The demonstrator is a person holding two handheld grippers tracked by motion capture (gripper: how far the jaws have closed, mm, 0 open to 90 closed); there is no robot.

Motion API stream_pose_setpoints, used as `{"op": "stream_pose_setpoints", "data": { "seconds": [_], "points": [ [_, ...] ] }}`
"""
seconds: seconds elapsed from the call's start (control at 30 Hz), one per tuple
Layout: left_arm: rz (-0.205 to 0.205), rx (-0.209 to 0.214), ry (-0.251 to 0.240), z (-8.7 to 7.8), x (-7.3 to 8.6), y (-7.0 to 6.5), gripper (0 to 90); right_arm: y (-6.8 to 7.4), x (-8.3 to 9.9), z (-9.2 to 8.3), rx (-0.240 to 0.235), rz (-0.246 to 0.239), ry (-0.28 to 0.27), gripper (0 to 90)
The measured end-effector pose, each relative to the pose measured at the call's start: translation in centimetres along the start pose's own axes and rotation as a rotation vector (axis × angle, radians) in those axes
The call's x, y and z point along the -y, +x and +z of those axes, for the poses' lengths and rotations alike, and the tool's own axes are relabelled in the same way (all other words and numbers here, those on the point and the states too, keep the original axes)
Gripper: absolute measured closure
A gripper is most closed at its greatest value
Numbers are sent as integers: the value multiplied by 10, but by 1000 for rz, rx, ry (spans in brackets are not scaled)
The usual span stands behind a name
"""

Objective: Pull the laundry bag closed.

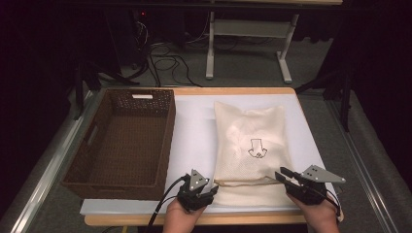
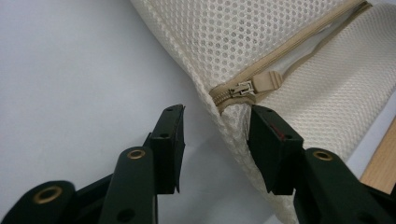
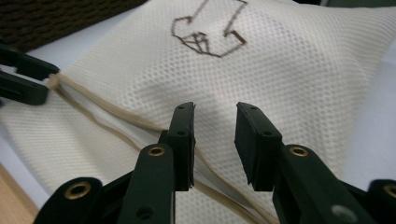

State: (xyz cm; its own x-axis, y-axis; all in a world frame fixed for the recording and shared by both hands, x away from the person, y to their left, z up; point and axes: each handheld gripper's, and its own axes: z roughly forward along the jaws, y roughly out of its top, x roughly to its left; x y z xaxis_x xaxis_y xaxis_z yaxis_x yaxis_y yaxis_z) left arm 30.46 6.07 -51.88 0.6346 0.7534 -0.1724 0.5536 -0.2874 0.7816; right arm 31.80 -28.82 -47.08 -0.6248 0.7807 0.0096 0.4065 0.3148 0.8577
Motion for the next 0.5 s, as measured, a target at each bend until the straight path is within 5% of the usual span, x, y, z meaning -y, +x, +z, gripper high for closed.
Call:
{"op": "stream_pose_setpoints", "data": {
  "seconds": [0.23, 0.5],
  "points": [
    [-53, 53, 11, 7, 3, 4, 720, 22, -7, 7, -51, -40, -16, 638],
    [8, 32, -50, 4, 0, -3, 833, 48, -14, 17, -112, -64, -21, 606]
  ]
}}
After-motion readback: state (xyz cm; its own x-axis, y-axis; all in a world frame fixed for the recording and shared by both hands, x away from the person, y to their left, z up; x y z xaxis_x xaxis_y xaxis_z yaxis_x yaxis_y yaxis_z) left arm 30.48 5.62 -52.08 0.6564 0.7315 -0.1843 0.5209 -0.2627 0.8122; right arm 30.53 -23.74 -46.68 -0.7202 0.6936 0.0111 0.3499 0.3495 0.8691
